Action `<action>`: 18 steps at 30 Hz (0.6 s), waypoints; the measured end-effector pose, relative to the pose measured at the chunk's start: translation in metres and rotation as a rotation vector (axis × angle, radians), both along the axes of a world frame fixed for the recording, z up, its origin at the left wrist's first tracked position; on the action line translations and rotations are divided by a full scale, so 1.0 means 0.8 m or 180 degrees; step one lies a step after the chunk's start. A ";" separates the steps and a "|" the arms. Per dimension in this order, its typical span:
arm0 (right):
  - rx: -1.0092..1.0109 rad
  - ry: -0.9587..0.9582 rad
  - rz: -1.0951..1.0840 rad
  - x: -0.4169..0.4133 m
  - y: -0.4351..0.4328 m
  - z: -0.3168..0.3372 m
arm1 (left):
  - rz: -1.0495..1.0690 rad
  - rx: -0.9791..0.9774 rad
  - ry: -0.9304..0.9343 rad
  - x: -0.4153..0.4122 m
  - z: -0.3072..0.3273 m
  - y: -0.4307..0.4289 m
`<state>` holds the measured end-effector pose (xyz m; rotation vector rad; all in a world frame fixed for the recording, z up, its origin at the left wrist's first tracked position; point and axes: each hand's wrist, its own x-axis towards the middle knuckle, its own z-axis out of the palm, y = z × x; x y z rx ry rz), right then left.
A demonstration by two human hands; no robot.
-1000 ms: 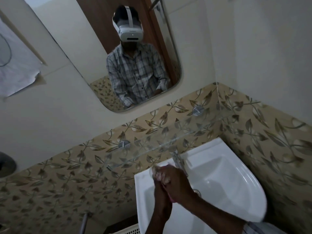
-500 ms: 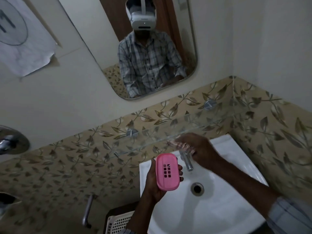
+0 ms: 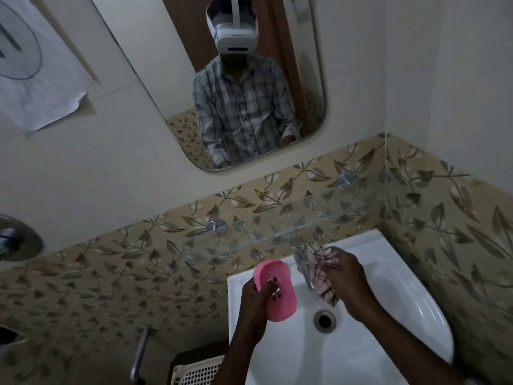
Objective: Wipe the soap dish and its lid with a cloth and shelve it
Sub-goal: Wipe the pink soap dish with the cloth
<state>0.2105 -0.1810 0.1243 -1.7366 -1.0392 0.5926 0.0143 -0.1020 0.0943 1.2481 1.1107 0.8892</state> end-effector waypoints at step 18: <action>0.0767 0.0177 0.0592 -0.060 0.010 -0.042 | 0.0575 0.1159 0.0523 0.033 0.019 -0.028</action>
